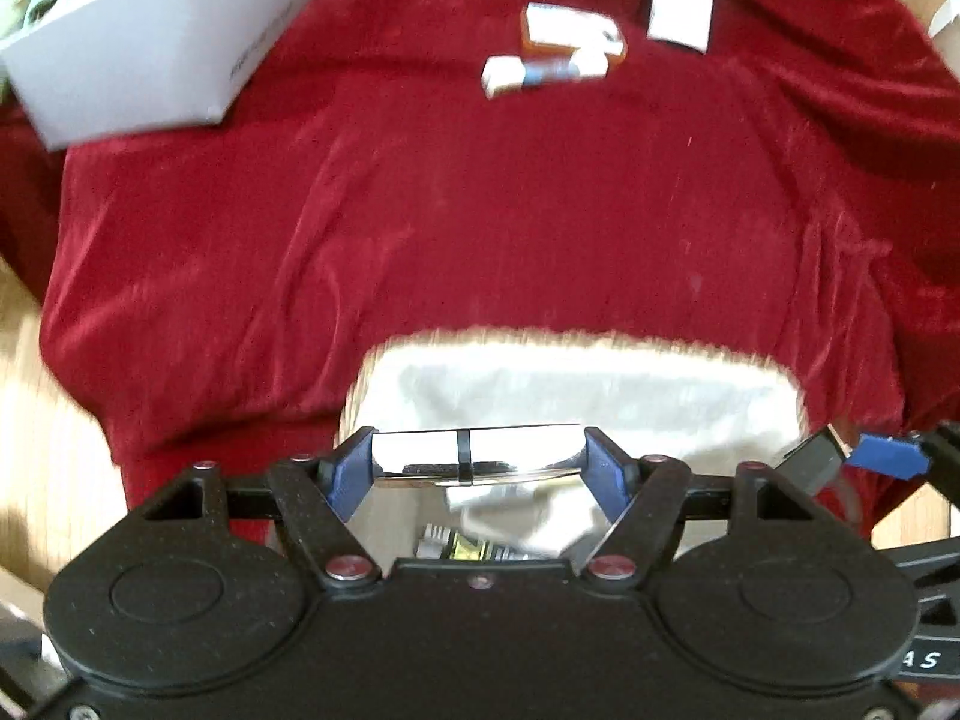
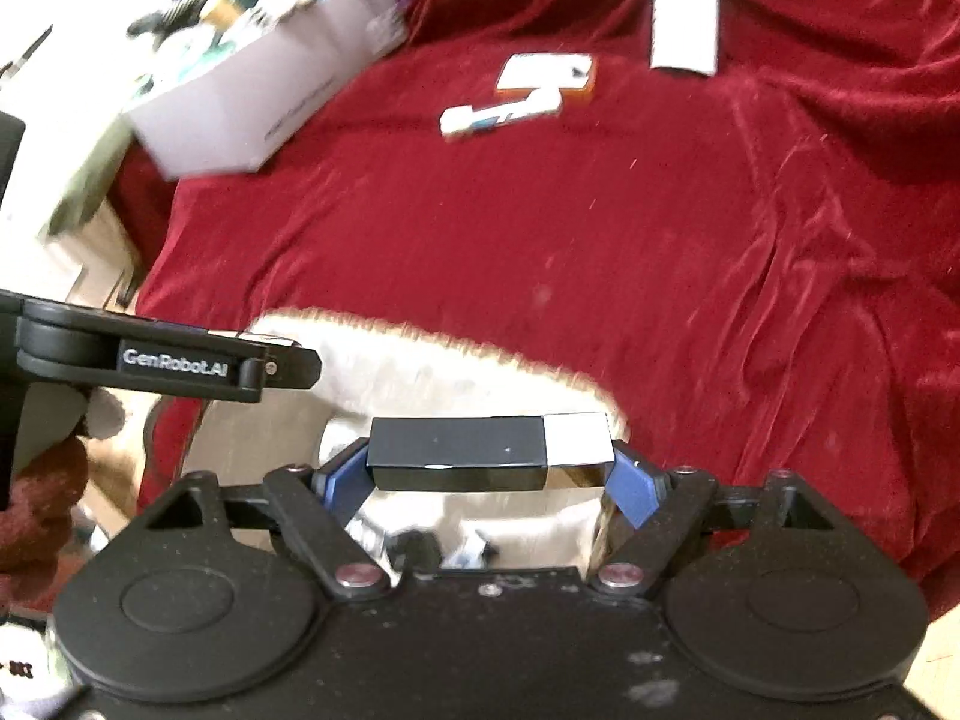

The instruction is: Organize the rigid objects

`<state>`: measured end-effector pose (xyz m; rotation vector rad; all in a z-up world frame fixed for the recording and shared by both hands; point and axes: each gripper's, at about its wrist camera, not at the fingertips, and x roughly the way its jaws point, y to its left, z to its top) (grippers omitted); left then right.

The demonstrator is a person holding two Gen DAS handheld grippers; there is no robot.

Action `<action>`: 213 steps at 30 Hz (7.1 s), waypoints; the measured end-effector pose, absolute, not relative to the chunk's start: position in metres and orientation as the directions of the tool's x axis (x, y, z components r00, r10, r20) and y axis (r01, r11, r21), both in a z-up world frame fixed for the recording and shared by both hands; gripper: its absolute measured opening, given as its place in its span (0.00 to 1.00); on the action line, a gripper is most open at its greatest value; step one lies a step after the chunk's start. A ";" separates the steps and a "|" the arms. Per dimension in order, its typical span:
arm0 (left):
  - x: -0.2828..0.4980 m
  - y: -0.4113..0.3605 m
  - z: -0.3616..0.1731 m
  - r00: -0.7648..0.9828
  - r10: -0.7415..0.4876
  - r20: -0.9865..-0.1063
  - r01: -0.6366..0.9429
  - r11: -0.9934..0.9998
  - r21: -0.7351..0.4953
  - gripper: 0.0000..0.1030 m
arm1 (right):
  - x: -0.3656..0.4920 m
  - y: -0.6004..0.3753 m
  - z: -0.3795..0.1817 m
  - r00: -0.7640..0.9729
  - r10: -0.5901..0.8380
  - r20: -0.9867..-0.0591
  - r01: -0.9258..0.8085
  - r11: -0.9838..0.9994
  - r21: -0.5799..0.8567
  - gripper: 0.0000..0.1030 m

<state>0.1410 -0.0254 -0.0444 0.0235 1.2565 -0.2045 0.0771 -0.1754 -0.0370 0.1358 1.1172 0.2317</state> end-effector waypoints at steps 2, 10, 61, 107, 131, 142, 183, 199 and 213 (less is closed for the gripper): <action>0.134 -0.023 -0.050 0.275 -0.135 -0.952 0.159 0.983 -0.094 0.65 | 0.069 -0.170 -0.040 0.389 0.249 -0.887 -0.125 0.968 0.217 0.79; 0.121 -0.023 -0.061 0.252 -0.119 -0.960 0.172 0.982 -0.076 0.68 | 0.064 -0.163 -0.054 0.292 0.262 -0.920 -0.145 0.963 0.228 0.80; 0.190 -0.143 -0.039 0.357 -0.188 -0.915 0.506 0.862 0.020 0.82 | 0.041 -0.263 -0.011 0.551 0.064 -0.832 0.374 0.872 0.315 0.87; 0.190 0.039 0.085 0.696 -0.050 -0.716 -0.035 0.994 -0.104 0.91 | 0.207 -0.189 -0.006 0.596 0.207 -0.776 -0.098 0.978 0.185 0.92; 0.273 0.011 -0.050 0.501 0.049 -0.864 -0.004 0.998 0.055 0.91 | 0.331 -0.128 -0.103 0.677 0.149 -0.721 -0.208 0.978 0.007 1.00; 0.282 -0.011 -0.045 0.532 0.054 -0.845 0.078 0.991 0.113 0.91 | 0.334 -0.132 -0.115 0.668 0.168 -0.725 -0.224 0.974 0.019 0.66; 0.412 -0.160 -0.078 0.388 -0.266 -0.883 0.730 0.673 0.118 0.55 | 0.263 -0.226 -0.088 0.606 0.098 -0.790 -0.056 0.995 0.080 0.46; 0.342 -0.042 -0.070 0.417 -0.028 -0.909 0.278 0.956 0.098 0.55 | 0.265 -0.184 -0.079 0.667 0.243 -0.704 -0.331 0.944 0.013 0.85; 0.347 -0.039 -0.077 0.417 -0.067 -0.906 0.240 0.970 0.038 0.56 | 0.321 -0.184 -0.105 0.645 0.269 -0.715 -0.537 0.825 -0.174 1.00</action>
